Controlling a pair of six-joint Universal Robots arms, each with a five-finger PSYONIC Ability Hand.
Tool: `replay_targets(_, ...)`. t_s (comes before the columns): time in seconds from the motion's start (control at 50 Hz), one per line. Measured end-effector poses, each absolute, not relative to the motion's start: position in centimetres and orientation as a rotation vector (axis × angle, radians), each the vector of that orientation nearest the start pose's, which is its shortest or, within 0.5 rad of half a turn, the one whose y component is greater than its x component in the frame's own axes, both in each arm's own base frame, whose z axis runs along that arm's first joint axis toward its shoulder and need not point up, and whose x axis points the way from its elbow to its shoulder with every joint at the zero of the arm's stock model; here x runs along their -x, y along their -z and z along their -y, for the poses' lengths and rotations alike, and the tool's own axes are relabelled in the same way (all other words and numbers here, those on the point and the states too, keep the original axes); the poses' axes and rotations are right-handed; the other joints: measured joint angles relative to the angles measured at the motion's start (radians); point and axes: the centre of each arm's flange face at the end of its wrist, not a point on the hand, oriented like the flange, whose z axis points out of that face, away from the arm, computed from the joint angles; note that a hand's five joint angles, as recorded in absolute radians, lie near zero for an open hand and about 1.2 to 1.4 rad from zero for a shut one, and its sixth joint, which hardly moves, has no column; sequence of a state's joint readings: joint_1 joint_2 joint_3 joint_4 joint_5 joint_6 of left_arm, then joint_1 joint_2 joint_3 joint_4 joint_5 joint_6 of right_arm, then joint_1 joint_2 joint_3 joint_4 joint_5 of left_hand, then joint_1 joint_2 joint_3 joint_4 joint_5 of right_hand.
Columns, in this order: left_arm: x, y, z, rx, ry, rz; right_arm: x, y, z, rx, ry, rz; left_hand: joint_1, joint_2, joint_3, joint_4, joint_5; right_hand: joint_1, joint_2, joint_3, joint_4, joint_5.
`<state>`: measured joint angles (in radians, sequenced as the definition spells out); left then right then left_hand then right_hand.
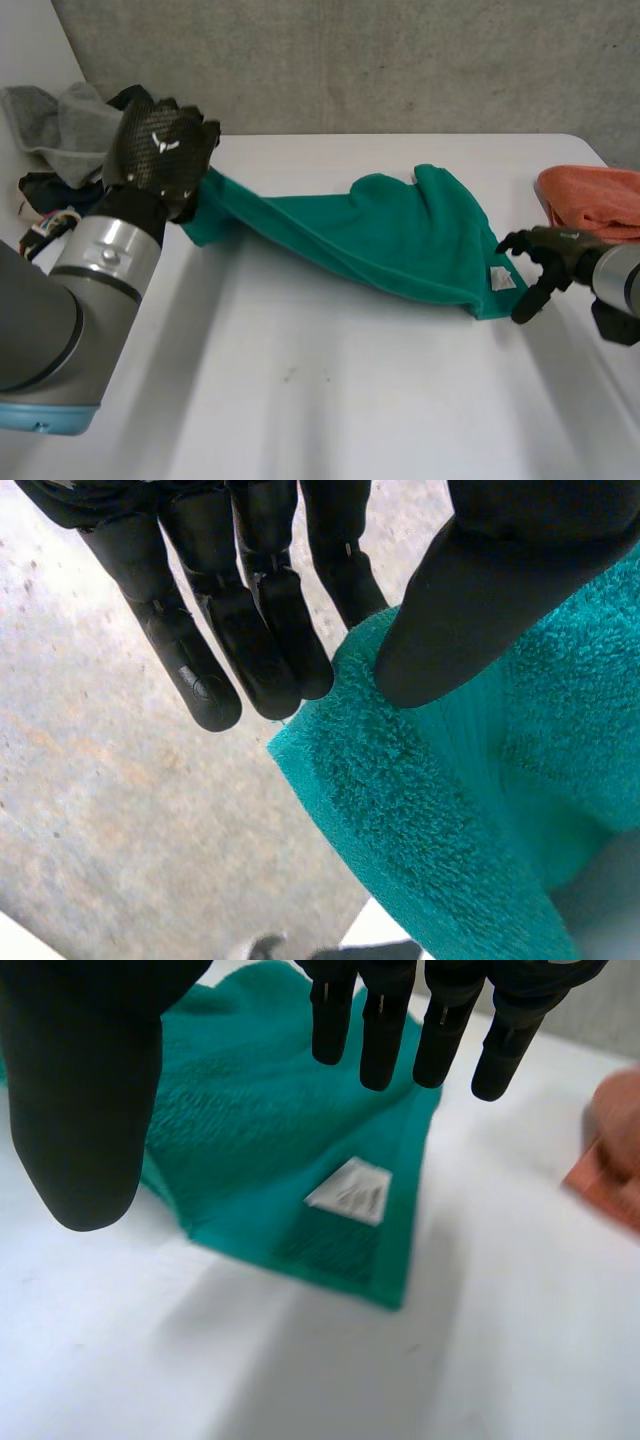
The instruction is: Fold the laundry.
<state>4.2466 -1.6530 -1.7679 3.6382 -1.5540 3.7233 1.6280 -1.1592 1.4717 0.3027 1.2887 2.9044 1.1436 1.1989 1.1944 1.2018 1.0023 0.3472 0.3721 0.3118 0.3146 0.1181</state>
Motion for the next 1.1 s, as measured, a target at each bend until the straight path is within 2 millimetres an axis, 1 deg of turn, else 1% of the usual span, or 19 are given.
replay_targets(0.02, 27.1, -28.0, 23.7, -0.977, 2.406, -1.634, -17.5, -18.1, 31.1, 0.508, 1.363, -2.567, 0.0, 0.0, 0.0, 0.0, 0.0, 0.0, 0.0, 0.0, 0.0, -0.002)
replay_targets(0.04, 27.1, -28.0, 23.7, -0.977, 2.406, -1.634, -17.5, -18.1, 31.1, 0.508, 1.363, -2.567, 0.0, 0.0, 0.0, 0.0, 0.0, 0.0, 0.0, 0.0, 0.0, -0.002)
replay_targets(0.06, 27.5, -29.0, 23.6, -0.978, 2.427, -1.618, -17.6, -17.3, 30.7, 0.434, 1.35, -2.558, 0.0, 0.0, 0.0, 0.0, 0.0, 0.0, 0.0, 0.0, 0.0, -0.003)
replay_targets(0.14, 28.2, -31.0, 23.2, -0.98, 2.469, -1.586, -18.3, -16.5, 29.6, 0.302, 1.351, -2.506, 0.0, 0.0, 0.0, 0.0, 0.0, 0.0, 0.0, 0.0, 0.0, -0.008)
replay_targets(0.18, 28.7, -32.2, 22.9, -0.983, 2.495, -1.566, -19.3, -16.4, 28.6, 0.231, 1.345, -2.451, 0.0, 0.0, 0.0, 0.0, 0.0, -0.008, -0.005, -0.016, -0.009, -0.021)
replay_targets(0.24, 29.3, -33.7, 22.4, -0.988, 2.529, -1.542, -21.2, -16.3, 26.9, 0.172, 1.313, -2.383, 0.0, 0.0, 0.0, 0.0, 0.0, -0.103, -0.135, -0.088, -0.084, -0.071)
replay_targets(0.36, 30.0, -35.3, 21.6, -0.996, 2.579, -1.509, -24.5, -15.4, 25.0, 0.144, 1.336, -2.346, 0.0, 0.0, 0.0, 0.0, 0.0, -0.112, -0.156, -0.105, -0.105, -0.075)
replay_targets(0.46, 30.4, -36.0, 21.1, -0.996, 2.603, -1.494, -25.7, -14.7, 25.4, 0.101, 1.465, -2.362, 0.0, 0.0, 0.0, 0.0, 0.0, -0.112, -0.156, -0.105, -0.105, -0.075)
replay_targets(0.52, 30.6, -36.6, 20.8, -0.977, 2.621, -1.483, -26.2, -14.1, 26.2, 0.048, 1.574, -2.378, 0.0, 0.0, 0.0, 0.0, 0.0, -0.112, -0.156, -0.105, -0.105, -0.075)
replay_targets(0.66, 30.8, -37.8, 20.3, -0.933, 2.652, -1.461, -26.5, -13.2, 28.0, 0.01, 1.671, -2.379, 0.0, 0.0, 0.0, 0.0, 0.0, -0.111, -0.153, -0.102, -0.101, -0.069)
replay_targets(0.7, 30.7, -38.3, 20.1, -0.92, 2.662, -1.451, -26.5, -13.2, 28.6, 0.011, 1.695, -2.371, 0.0, 0.0, 0.0, 0.0, 0.0, -0.107, -0.15, -0.099, -0.094, -0.064)
replay_targets(0.74, 30.6, -38.8, 20.0, -0.904, 2.672, -1.439, -26.2, -13.2, 29.3, 0.02, 1.722, -2.369, 0.0, 0.0, 0.0, 0.0, 0.0, -0.036, -0.061, -0.004, -0.004, 0.025)
replay_targets(0.78, 30.3, -39.5, 19.8, -0.883, 2.684, -1.423, -25.4, -13.2, 30.5, 0.041, 1.768, -2.38, 0.0, 0.0, 0.0, 0.0, 0.0, 0.056, 0.027, 0.091, 0.083, 0.113)
replay_targets(0.86, 30.0, -40.3, 19.6, -0.859, 2.695, -1.404, -23.6, -13.2, 32.4, 0.092, 1.823, -2.431, 0.0, 0.0, 0.0, 0.0, 0.0, 0.123, 0.092, 0.161, 0.155, 0.181)
replay_targets(0.92, 29.4, -40.8, 19.6, -0.834, 2.698, -1.388, -20.8, -12.5, 34.5, 0.219, 1.816, -2.534, 0.0, 0.0, 0.0, 0.0, 0.0, 0.404, 0.38, 0.437, 0.415, 0.426)
replay_targets(0.98, 28.8, -41.1, 20.0, -0.811, 2.689, -1.382, -19.2, -12.1, 35.4, 0.316, 1.768, -2.579, 0.0, 0.0, 0.0, 0.0, 0.0, 0.761, 0.743, 0.784, 0.781, 0.794)
replay_targets(1.02, 28.5, -41.0, 20.4, -0.8, 2.672, -1.389, -18.7, -12.2, 35.7, 0.366, 1.736, -2.579, 0.0, 0.0, 0.0, 0.0, 0.0, 0.778, 0.804, 0.862, 0.862, 0.858)
replay_targets(1.08, 28.2, -40.8, 20.7, -0.795, 2.658, -1.398, -18.5, -12.5, 35.9, 0.396, 1.719, -2.567, 0.0, 0.0, 0.0, 0.0, 0.0, 0.778, 0.806, 0.874, 0.876, 0.858)
replay_targets(1.1, 27.9, -40.5, 21.0, -0.794, 2.636, -1.417, -18.4, -13.5, 35.8, 0.428, 1.714, -2.543, 0.0, 0.0, 0.0, 0.0, 0.0, 0.778, 0.806, 0.875, 0.88, 0.859)
